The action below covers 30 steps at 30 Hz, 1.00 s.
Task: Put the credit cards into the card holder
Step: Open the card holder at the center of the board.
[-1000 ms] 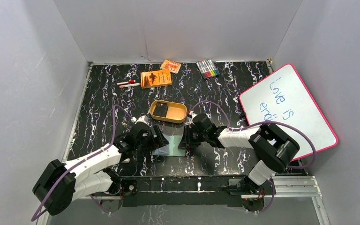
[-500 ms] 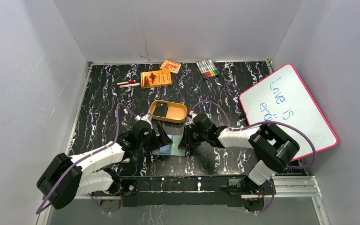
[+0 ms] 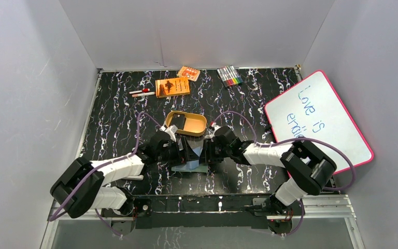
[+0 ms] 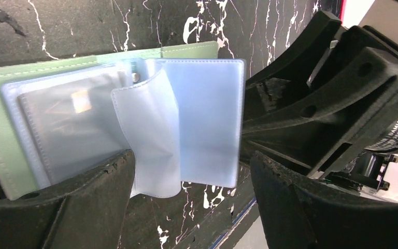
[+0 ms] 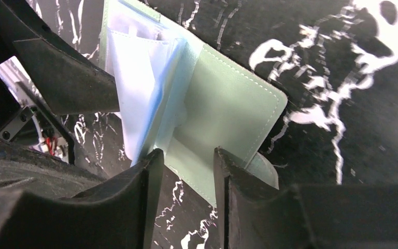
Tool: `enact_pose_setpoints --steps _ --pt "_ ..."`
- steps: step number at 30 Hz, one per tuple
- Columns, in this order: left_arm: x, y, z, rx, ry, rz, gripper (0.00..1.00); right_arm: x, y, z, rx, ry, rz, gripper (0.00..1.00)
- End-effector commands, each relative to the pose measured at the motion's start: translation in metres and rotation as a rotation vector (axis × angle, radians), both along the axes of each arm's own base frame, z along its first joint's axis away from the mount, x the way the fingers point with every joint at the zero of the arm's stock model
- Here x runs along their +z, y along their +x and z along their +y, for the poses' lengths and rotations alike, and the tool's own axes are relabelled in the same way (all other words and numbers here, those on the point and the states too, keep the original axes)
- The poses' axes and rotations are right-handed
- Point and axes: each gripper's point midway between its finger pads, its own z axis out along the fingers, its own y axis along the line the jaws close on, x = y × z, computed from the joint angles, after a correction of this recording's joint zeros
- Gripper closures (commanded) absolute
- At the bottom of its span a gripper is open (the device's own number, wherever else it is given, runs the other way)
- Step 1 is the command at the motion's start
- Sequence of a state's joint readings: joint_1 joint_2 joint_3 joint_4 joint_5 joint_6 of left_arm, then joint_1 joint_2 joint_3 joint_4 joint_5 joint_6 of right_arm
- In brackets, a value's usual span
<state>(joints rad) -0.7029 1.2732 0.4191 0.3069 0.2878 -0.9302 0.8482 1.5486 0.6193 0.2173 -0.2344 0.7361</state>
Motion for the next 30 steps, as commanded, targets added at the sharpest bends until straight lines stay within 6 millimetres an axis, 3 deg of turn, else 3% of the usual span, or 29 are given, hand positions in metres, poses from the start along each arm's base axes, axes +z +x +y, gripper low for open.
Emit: enact_pose_setpoints --steps 1,9,16,24,30 --pt "0.013 0.007 -0.011 -0.042 -0.032 -0.05 0.22 -0.035 -0.014 -0.058 -0.088 -0.25 0.038 0.47" --pt "0.024 0.013 -0.027 -0.079 -0.089 -0.068 0.21 -0.002 -0.013 -0.073 -0.15 -0.231 -0.027 0.38" --pt "0.023 0.012 -0.042 -0.143 -0.128 -0.038 0.21 -0.016 -0.018 -0.076 -0.13 -0.24 -0.011 0.42" --pt "0.015 0.011 -0.039 -0.135 -0.109 -0.02 0.22 -0.029 -0.013 -0.07 -0.087 -0.238 -0.006 0.57" --pt "0.012 0.007 -0.047 -0.167 -0.155 0.008 0.21 -0.031 -0.008 -0.068 -0.084 -0.223 -0.016 0.57"
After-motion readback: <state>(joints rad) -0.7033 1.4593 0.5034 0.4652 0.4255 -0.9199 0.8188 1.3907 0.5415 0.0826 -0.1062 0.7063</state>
